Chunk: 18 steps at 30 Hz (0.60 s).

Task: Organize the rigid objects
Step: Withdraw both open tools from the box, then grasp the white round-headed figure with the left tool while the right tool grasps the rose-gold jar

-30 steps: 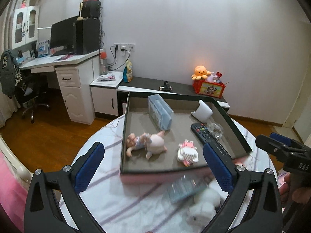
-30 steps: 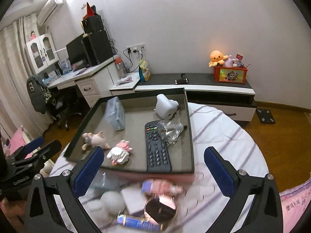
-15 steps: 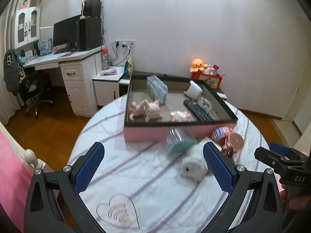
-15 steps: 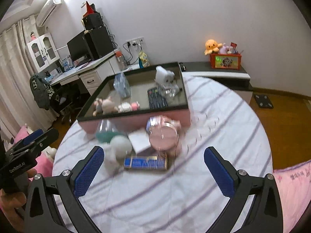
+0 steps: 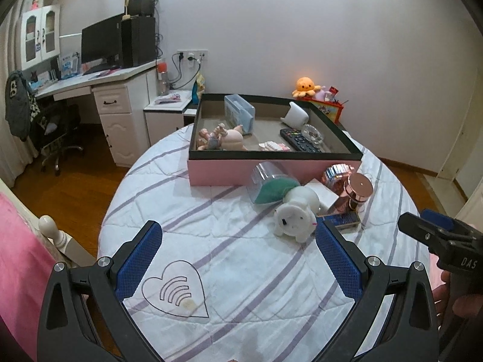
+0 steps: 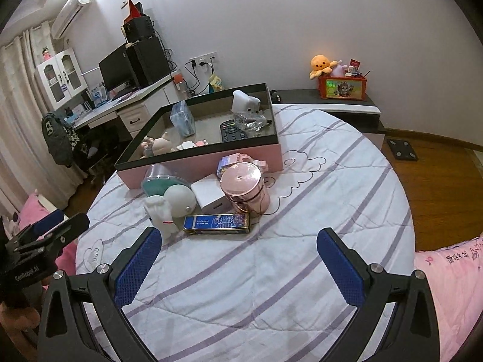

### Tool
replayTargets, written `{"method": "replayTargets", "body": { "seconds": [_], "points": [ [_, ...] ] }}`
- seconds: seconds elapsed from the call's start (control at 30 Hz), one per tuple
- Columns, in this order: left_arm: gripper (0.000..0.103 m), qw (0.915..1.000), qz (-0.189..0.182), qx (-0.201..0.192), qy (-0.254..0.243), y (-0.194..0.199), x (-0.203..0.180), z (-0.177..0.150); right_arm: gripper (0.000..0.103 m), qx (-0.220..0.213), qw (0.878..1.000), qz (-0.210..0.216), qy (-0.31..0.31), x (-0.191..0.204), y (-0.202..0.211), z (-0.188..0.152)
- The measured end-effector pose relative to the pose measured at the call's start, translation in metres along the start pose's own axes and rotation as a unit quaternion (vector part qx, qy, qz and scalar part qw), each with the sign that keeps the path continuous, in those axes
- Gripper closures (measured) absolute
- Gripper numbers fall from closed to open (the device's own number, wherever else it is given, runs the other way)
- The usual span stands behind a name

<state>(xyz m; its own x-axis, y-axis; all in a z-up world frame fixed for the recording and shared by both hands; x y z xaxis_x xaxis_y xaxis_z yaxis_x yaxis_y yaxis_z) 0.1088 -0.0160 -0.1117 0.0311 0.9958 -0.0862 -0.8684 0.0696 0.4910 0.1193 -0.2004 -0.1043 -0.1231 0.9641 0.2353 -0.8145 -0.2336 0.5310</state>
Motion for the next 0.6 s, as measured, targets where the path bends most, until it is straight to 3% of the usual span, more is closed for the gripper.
{"method": "replayTargets", "body": {
  "seconds": [0.6],
  "points": [
    [0.000, 0.9995, -0.020, 0.024, -0.009, -0.020, -0.022, -0.012, 0.000, 0.011, 1.000, -0.017, 0.008, -0.008, -0.013, -0.001]
  ]
}}
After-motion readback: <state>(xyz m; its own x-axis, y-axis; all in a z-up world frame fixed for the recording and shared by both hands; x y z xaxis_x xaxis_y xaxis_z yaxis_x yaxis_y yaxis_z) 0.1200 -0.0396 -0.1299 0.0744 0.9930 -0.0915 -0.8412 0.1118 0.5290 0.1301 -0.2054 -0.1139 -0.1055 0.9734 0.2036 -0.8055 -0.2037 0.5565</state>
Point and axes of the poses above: each gripper's, at about its wrist camera, not at the fingertips, and y roughly against the way its jaws point, x to its left, z to its top, the point moved 8 cm from there along -y, roughly the way its jaws point, and after that the axes turned 11 degrees about -x, right-handed, at the moved point
